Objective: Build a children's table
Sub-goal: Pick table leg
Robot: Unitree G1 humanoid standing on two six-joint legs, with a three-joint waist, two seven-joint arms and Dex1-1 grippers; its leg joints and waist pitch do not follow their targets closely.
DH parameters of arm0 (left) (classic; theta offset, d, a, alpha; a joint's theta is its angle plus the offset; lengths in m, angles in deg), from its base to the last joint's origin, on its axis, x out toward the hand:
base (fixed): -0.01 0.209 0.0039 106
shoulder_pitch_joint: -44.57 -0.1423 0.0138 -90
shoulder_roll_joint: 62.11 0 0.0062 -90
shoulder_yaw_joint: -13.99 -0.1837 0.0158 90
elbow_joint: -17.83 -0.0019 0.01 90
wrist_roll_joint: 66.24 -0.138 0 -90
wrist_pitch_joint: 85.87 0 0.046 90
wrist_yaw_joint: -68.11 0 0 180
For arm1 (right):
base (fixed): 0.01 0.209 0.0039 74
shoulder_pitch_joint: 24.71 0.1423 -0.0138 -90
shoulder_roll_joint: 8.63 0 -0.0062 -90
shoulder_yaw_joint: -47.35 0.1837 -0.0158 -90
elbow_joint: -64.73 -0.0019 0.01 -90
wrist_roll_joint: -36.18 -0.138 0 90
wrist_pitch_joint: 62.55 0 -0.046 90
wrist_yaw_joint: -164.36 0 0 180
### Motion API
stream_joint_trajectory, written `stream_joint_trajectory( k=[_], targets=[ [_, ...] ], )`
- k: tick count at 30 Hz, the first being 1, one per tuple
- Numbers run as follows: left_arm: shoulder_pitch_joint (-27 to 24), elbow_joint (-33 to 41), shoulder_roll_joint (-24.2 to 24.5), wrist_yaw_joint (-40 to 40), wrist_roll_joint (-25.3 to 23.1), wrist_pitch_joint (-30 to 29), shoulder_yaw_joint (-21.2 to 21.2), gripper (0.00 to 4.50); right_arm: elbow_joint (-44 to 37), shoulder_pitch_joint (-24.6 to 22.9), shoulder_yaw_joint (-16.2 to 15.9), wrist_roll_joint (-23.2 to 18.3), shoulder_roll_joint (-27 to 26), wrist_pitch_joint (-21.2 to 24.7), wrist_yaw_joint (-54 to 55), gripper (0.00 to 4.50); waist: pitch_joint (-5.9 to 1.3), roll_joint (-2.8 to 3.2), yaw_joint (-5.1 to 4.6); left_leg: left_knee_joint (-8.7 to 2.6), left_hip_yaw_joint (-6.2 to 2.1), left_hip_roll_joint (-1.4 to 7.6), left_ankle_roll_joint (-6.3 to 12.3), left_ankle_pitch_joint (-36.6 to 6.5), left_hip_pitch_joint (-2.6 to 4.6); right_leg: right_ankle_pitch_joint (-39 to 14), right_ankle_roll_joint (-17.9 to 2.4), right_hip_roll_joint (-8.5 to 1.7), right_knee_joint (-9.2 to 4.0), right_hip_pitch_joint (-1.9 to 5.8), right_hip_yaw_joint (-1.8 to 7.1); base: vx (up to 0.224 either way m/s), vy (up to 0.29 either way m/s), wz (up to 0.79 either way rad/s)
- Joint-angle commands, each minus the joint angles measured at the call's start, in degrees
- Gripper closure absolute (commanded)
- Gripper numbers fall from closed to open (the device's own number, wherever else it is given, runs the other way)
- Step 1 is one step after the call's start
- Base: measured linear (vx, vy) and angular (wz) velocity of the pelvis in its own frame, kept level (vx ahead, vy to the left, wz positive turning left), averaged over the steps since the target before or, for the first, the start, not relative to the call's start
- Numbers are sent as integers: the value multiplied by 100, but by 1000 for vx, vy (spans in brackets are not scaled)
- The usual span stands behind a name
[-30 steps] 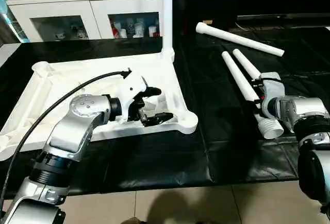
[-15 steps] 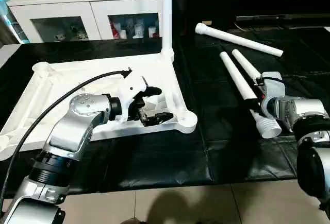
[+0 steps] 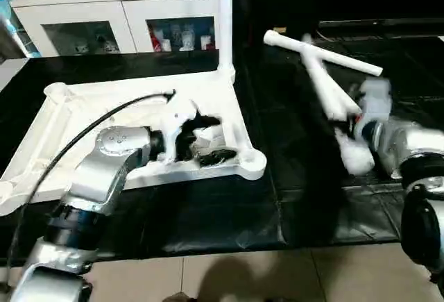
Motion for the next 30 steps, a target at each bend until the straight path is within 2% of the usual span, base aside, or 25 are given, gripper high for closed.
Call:
stream_joint_trajectory(
  k=[1, 2, 3, 4, 5, 6, 8, 9, 10, 11, 12, 13, 15, 17, 20, 23, 25, 27, 30],
  targets=[
    [171, 134, -102, -159, 225, -267, 169, 0, -597, -73, 195, -365, -85, 238, -163, 266, -394, -95, 29, -360, -94, 290, 256, -1373, 122, -1878, -1127, -377, -413, 289, 260, 0, 0, 0],
    [196, 125, -175, -204, 295, -390, 197, 0, -771, -123, 236, -454, -122, 337, -189, 266, -402, -97, 47, -354, -101, 293, 271, -1355, 127, -1907, -1124, -385, -419, 287, 256, 0, 0, 0],
    [213, 53, -357, -306, 312, -390, 129, 0, -1253, -284, 406, -748, -327, 575, -158, 266, -390, -107, 57, -356, -92, 285, 280, -1358, 120, -2004, -1088, -389, -447, 278, 257, 0, 0, 0],
    [222, -3, -440, -372, 261, -325, 75, 0, -1513, -390, 479, -919, -467, 470, -218, 266, -381, -79, 66, -360, -97, 281, 280, -1395, 128, -2109, -1043, -394, -463, 270, 258, 0, 0, 0],
    [247, -67, -548, -510, 239, -334, 60, 0, -1760, -492, 588, -1162, -616, 383, -317, 266, -398, -99, 58, -363, -98, 283, 292, -1392, 122, -2167, -942, -397, -479, 277, 257, 0, 0, 0],
    [295, -139, -669, -675, 226, -337, 85, 0, -1921, -563, 653, -1319, -709, 432, -354, 266, -407, -95, 54, -369, -117, 283, 285, -1374, 118, -2217, -915, -404, -479, 276, 246, 0, 0, 0],
    [345, -206, -789, -833, 240, -318, 131, 0, -2096, -652, 668, -1428, -782, 445, -404, 266, -407, -112, 56, -374, -117, 282, 260, -1383, 129, -2306, -881, -402, -511, 266, 246, 0, 0, 0],
    [618, -427, -1233, -1327, 571, -487, 545, 0, -2825, -1020, 570, -1826, -1028, 335, -869, 266, -411, -104, 61, -385, -135, 293, 222, -1382, 137, -2314, -883, -411, -502, 262, 249, 0, 0, 0],
    [618, -427, -1233, -1327, 571, -487, 545, 0, -2825, -1020, 570, -1826, -1028, 335, -869, 266, -401, -118, 50, -377, -100, 277, 227, -1387, 133, -2279, -872, -386, -513, 263, 249, 0, 0, 0],
    [749, -495, -1397, -1474, 757, -562, 740, 0, -3182, -1182, 516, -2045, -1120, 414, -1109, 266, -411, -127, 103, -373, -109, 293, 252, -1379, 162, -2220, -834, -415, -525, 265, 263, 0, 0, 0],
    [857, -526, -1519, -1567, 930, -635, 900, 0, -3519, -1331, 458, -2209, -1192, 490, -1303, 266, -435, -138, 126, -378, -125, 288, 331, -1206, 114, -2035, -849, -419, -496, 307, 250, 0, 0, 0],
    [899, -538, -1559, -1613, 992, -668, 961, 0, -3626, -1381, 426, -2265, -1205, 539, -1383, 267, -425, -135, 132, -381, -123, 294, 359, -1175, 111, -1978, -858, -415, -490, 298, 251, 0, 0, 0],
    [1156, -527, -1788, -1789, 1434, -934, 1269, 0, -4280, -1736, 188, -2600, -1288, 883, -1803, 268, -431, -158, 174, -374, -128, 304, 450, -1012, 100, -1818, -939, -431, -463, 312, 259, 0, 0, 0],
    [1213, -532, -1835, -1821, 1551, -1012, 1337, 0, -4378, -1801, 135, -2677, -1297, 956, -1876, 268, -413, -173, 184, -370, -122, 284, 474, -998, 83, -1993, -920, -441, -492, 304, 252, 0, 0, 0],
    [1414, -682, -1960, -2052, 1760, -1139, 1538, 0, -4508, -1905, 66, -2808, -1379, 1049, -1890, 268, -380, -168, 200, -373, -108, 263, 371, -1123, 115, -2597, -696, -426, -591, 262, 242, 0, 0, 0],
    [1547, -780, -2096, -2136, 1856, -1185, 1633, 0, -4809, -2120, -50, -2894, -1516, 1090, -1821, 268, -376, -157, 217, -394, -126, 266, 269, -1229, 135, -2815, -503, -419, -624, 242, 231, 0, 0, 0],
    [1576, -765, -2185, -2207, 1969, -1305, 1682, 0, -4970, -2230, -113, -2928, -1582, 1115, -1794, 268, -393, -160, 222, -423, -154, 302, 229, -1230, 126, -2587, -506, -429, -592, 255, 239, 0, 0, 0],
    [1604, -716, -2257, -2322, 2200, -1476, 1771, 0, -5119, -2328, -178, -2959, -1592, 1173, -1764, 268, -419, -155, 242, -419, -150, 309, 282, -989, 106, -2051, -673, -437, -529, 282, 254, 0, 0, 0],
    [1653, -733, -2309, -2451, 2413, -1582, 1904, 0, -5231, -2393, -281, -2939, -1565, 1196, -1767, 268, -424, -168, 258, -401, -133, 298, 347, -846, 92, -1835, -786, -447, -512, 297, 260, 0, 0, 0]
  ],
)
